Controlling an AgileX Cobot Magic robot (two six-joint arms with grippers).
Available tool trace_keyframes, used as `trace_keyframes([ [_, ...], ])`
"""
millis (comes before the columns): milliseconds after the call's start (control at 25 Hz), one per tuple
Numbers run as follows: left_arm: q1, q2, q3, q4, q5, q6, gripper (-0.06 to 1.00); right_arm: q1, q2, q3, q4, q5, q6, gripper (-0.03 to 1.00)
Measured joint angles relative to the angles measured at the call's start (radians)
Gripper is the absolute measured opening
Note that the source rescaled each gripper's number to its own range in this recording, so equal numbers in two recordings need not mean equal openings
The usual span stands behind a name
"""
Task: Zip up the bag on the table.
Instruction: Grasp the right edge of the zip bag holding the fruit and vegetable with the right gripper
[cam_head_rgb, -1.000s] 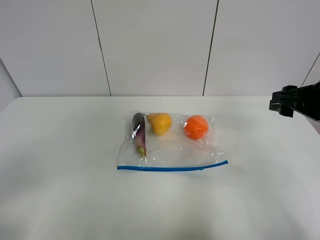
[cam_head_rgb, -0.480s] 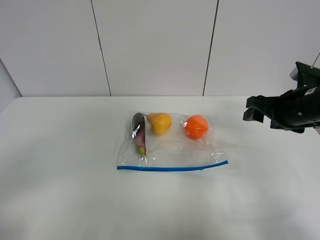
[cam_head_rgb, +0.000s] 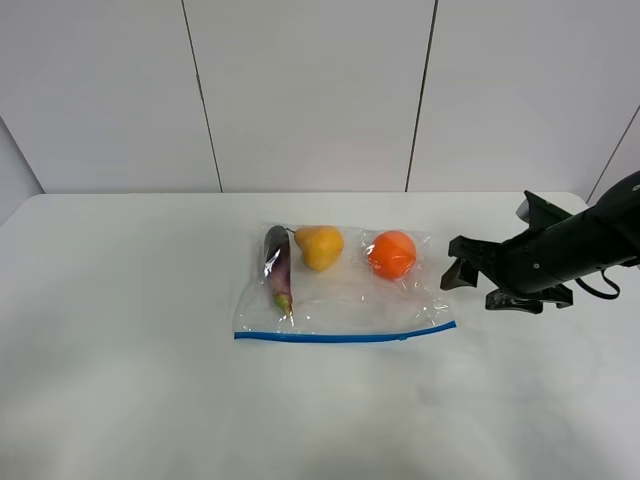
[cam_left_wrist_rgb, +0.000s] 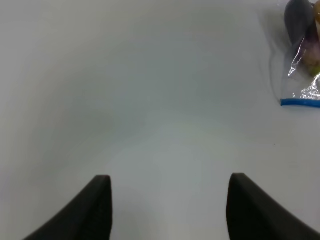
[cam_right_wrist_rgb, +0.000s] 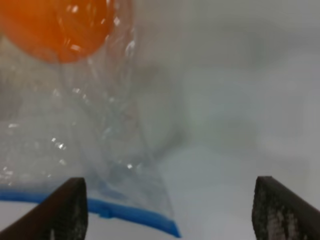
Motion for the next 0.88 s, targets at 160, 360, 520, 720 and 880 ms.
trace_keyframes([
  [160, 0.000, 0.000, 0.000, 0.000, 0.000, 0.000, 1.00, 0.000, 0.030, -0.002, 0.134, 0.051, -0.089, 0.89],
  [360, 0.000, -0.001, 0.000, 0.000, 0.000, 0.000, 1.00, 0.000, 0.061, -0.003, 0.201, 0.056, -0.116, 0.89],
  [520, 0.000, -0.001, 0.000, 0.001, 0.000, 0.000, 1.00, 0.000, 0.079, -0.003, 0.208, 0.056, -0.122, 0.89],
  [720, 0.000, -0.001, 0.000, 0.001, 0.000, 0.000, 1.00, 0.000, 0.143, -0.004, 0.214, 0.056, -0.137, 0.89],
  [880, 0.000, -0.001, 0.000, 0.001, 0.000, 0.000, 1.00, 0.000, 0.179, -0.005, 0.253, 0.069, -0.208, 0.76],
])
